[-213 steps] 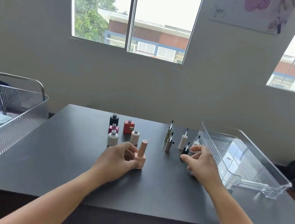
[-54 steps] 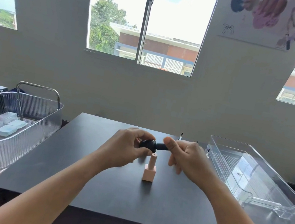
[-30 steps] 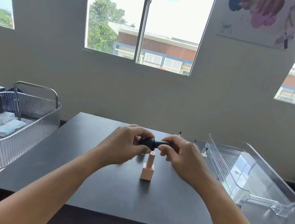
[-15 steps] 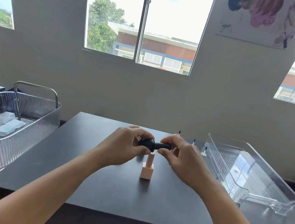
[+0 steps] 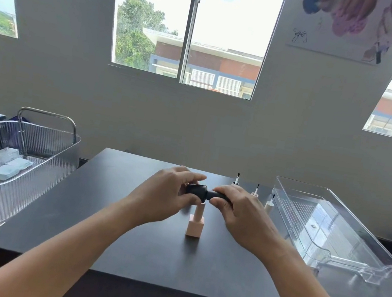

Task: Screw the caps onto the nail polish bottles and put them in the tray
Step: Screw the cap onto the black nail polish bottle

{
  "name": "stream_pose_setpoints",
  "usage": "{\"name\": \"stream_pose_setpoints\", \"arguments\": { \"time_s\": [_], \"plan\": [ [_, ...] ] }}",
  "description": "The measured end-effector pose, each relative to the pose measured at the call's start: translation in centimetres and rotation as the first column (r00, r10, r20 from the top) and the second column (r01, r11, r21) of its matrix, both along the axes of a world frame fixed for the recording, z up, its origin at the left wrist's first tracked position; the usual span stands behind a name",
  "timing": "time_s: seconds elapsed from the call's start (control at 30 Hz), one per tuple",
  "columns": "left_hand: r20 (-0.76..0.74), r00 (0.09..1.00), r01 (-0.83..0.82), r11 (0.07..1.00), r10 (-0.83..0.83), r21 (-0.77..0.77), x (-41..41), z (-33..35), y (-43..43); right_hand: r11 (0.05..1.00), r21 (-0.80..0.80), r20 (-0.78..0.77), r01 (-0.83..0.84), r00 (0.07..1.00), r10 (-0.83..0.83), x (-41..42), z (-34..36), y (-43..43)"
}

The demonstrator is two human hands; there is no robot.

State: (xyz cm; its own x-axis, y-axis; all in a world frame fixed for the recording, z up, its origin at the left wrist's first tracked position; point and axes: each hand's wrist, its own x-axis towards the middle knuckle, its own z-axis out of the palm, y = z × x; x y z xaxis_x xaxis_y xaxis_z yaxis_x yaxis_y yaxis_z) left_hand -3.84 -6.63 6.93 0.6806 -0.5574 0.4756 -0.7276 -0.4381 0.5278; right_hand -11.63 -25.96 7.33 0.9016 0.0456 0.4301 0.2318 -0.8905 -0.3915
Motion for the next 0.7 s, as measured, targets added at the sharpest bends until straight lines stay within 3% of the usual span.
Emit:
{"name": "stream_pose_setpoints", "arguments": {
  "time_s": [0.17,0.37,0.7],
  "plan": [
    [0.139,0.99,-0.025,0.997,0.014,0.078,-0.7,-0.2,0.1,1.0,0.019,0.014,0.021,1.0,-0.021,0.0,-0.6,0.3],
    [0.332,0.942,-0.075,0.994,0.045,0.08,-1.9,-1.3,0.0,0.983,0.185,-0.054,-0.002,0.998,0.012,0.5,-1.2,0.4],
    [0.446,0.892,-0.103,0.994,0.071,0.047,-1.9,-1.7,0.0,0.949,0.316,-0.087,-0.015,0.995,0.045,1.0,-1.3,0.2]
  ]
}}
